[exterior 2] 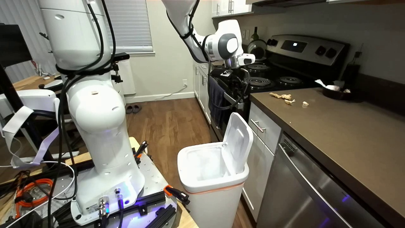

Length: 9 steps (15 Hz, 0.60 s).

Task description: Close the bin

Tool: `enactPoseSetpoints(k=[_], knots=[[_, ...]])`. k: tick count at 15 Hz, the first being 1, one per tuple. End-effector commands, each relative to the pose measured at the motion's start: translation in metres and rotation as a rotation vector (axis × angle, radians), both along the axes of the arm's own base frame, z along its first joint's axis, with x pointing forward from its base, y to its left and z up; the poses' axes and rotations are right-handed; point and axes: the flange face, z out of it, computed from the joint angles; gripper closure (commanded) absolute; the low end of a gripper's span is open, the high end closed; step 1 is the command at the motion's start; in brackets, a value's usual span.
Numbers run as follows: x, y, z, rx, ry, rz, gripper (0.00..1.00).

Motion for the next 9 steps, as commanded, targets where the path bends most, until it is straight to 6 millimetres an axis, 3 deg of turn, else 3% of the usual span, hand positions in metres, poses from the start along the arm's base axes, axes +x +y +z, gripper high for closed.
enactPoseSetpoints(k=[1, 3, 8, 9], knots=[[0.017, -0.001, -0.027, -0.023, -0.035, -0.012, 0.18], [0.023, -0.005, -0.042, -0.032, -0.043, -0.021, 0.2], [0.039, -0.009, -0.071, -0.045, -0.049, -0.038, 0.47], [0.042, -0.009, -0.076, -0.048, -0.052, -0.037, 0.56]])
